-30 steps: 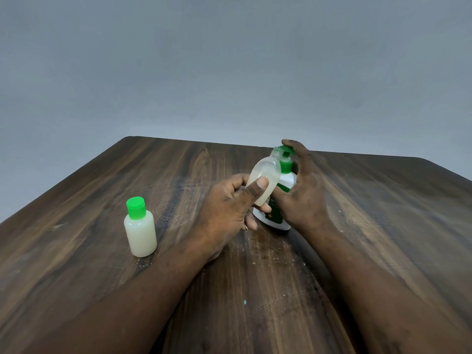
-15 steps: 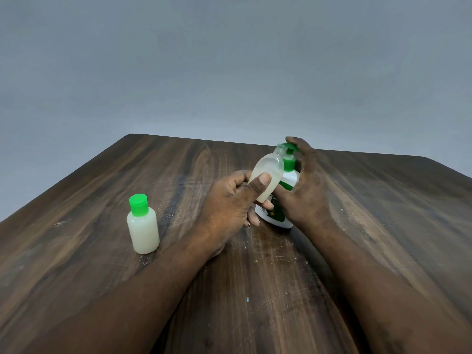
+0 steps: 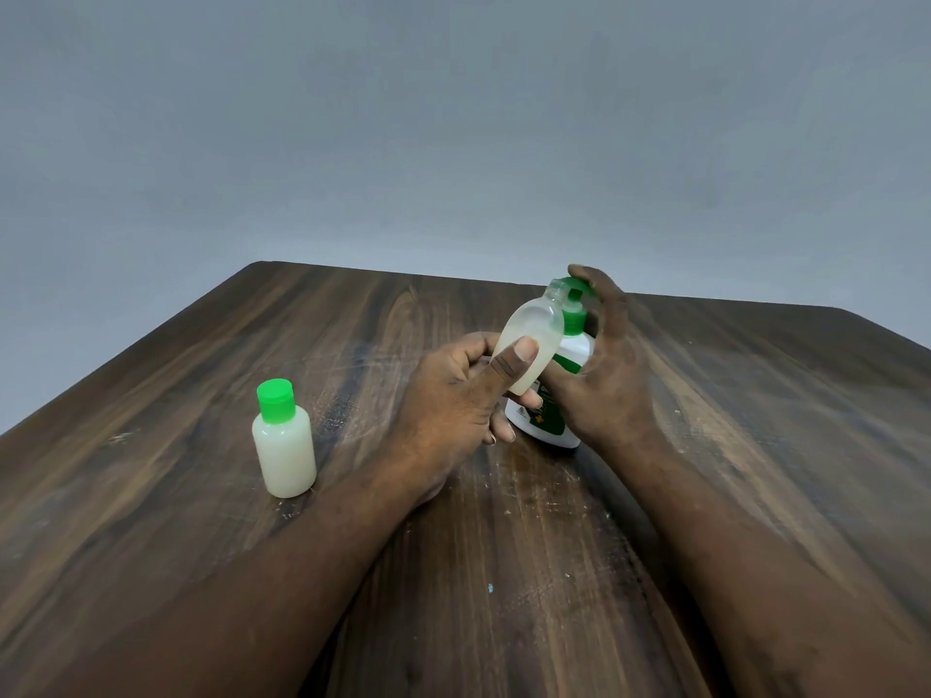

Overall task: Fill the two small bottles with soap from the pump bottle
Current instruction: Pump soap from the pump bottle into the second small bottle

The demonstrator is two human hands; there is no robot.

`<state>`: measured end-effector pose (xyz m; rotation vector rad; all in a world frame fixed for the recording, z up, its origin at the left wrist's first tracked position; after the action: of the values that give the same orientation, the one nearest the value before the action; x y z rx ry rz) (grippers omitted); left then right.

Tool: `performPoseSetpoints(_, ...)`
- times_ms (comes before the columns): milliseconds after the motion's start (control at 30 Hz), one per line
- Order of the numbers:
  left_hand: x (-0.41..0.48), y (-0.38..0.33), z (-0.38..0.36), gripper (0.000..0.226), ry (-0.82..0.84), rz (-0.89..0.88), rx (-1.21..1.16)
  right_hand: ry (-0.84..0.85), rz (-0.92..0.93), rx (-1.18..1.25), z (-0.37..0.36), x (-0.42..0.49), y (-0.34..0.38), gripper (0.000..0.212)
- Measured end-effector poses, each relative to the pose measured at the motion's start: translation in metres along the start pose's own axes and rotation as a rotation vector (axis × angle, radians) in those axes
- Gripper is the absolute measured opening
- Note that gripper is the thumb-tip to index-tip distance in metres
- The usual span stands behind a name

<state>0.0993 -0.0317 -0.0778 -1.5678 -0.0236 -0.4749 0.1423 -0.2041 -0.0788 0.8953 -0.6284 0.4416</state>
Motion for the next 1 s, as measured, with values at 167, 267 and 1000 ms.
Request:
performPoseSetpoints(167,-0.0024,0.0011,0.0012,0.042,0.003,0.007,0.009,-0.009,0.004,0.002,-0.0006,0.0001,-0.0017,0.076)
performPoseSetpoints(267,-0.0016,-0.0004,0.0014,0.041,0.001,-0.002,0.008,-0.008,0.017,-0.016,-0.0011,0.0001,-0.0034,0.083)
performPoseSetpoints(1000,-0.0016,-0.0029,-0.0015,0.038,0.000,-0.003,-0.015,0.009,0.011,-0.012,0.0006,-0.0003,0.0000,0.090)
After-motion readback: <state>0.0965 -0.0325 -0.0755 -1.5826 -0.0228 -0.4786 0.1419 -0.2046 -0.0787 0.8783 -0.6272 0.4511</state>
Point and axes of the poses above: each hand's wrist, its own x-axis towards the middle knuckle, its own z-axis out of the back of the hand, y = z × x, the point moved 1 cm from there along x, towards the middle knuckle, and after that the axes turned 8 degrees about y, right-handed, at the moved point
